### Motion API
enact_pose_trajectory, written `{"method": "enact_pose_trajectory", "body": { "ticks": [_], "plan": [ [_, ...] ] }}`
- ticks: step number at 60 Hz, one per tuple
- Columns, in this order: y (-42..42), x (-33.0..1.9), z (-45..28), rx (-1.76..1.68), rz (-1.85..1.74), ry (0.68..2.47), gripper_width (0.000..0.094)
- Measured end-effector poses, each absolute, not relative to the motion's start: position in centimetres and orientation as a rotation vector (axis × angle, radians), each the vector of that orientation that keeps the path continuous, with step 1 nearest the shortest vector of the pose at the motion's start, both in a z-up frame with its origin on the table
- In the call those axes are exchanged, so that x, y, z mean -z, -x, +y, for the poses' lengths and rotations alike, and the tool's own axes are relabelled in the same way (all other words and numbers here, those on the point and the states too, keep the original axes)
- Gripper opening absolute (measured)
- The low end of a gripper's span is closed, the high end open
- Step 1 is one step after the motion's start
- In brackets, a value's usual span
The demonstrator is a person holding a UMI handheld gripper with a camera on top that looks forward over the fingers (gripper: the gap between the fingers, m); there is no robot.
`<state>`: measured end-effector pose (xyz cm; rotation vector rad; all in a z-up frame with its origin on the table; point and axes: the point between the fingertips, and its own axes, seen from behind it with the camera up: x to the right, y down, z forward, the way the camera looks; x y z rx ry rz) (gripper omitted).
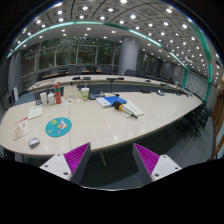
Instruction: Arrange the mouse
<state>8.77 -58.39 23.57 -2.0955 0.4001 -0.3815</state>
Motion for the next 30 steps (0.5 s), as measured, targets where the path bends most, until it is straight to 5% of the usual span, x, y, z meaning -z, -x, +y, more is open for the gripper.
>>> {"method": "enact_pose_trajectory", "body": {
  "ticks": [30],
  "plan": [
    [7.2,-10.4,-55.2,0.221,0.257,2.212,0.0857]
  ]
}}
